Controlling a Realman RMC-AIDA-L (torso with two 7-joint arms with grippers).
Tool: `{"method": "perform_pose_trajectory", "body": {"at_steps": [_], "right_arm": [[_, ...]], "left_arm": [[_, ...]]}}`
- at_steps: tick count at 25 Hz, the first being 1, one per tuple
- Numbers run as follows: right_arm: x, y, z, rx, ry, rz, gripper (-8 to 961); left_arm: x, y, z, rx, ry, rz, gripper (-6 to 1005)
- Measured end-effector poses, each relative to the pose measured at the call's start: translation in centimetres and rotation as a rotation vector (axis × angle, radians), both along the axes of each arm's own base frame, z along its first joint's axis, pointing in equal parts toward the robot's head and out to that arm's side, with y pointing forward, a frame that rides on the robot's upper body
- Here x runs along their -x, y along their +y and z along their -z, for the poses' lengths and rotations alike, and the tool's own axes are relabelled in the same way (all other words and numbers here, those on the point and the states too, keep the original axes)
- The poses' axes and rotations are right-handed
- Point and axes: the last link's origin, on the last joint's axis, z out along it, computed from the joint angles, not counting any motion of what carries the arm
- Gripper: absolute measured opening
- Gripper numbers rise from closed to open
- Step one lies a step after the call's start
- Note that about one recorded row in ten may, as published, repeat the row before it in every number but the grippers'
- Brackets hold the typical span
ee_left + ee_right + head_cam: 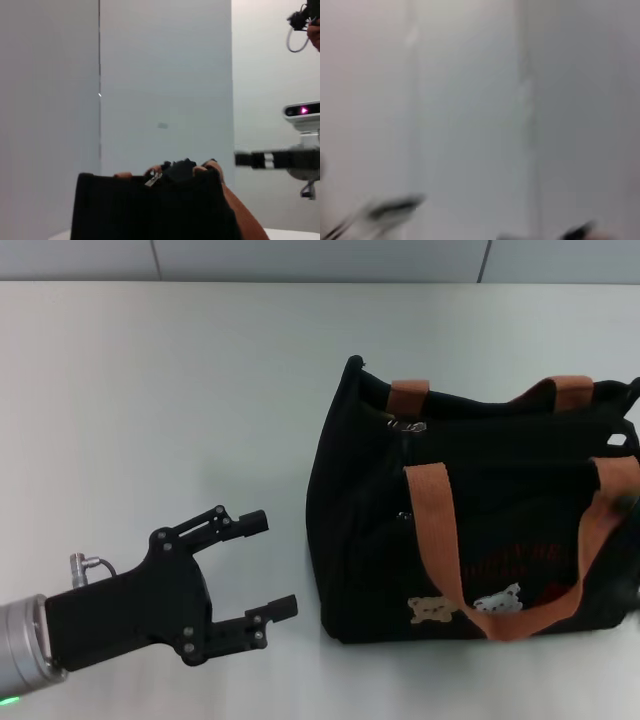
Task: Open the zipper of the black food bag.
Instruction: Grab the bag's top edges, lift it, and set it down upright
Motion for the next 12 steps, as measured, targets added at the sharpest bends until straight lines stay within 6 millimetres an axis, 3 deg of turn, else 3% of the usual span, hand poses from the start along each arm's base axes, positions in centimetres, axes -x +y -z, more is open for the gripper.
{"method": "perform_pose_trajectory", "body": {"at_steps": [6, 12], "right_arm": [[-1.3, -0.5, -1.4, -0.274, 0.131, 0.139, 839], [-1.2, 0.3, -1.0, -0.302, 0.175, 0.171, 839]], "left_arm": [[-0.7, 0.3, 0.9, -0.013, -0.027, 0.008, 797], [-2.1, 1.4, 2.6, 0.014, -0.033, 0.017, 791]]}}
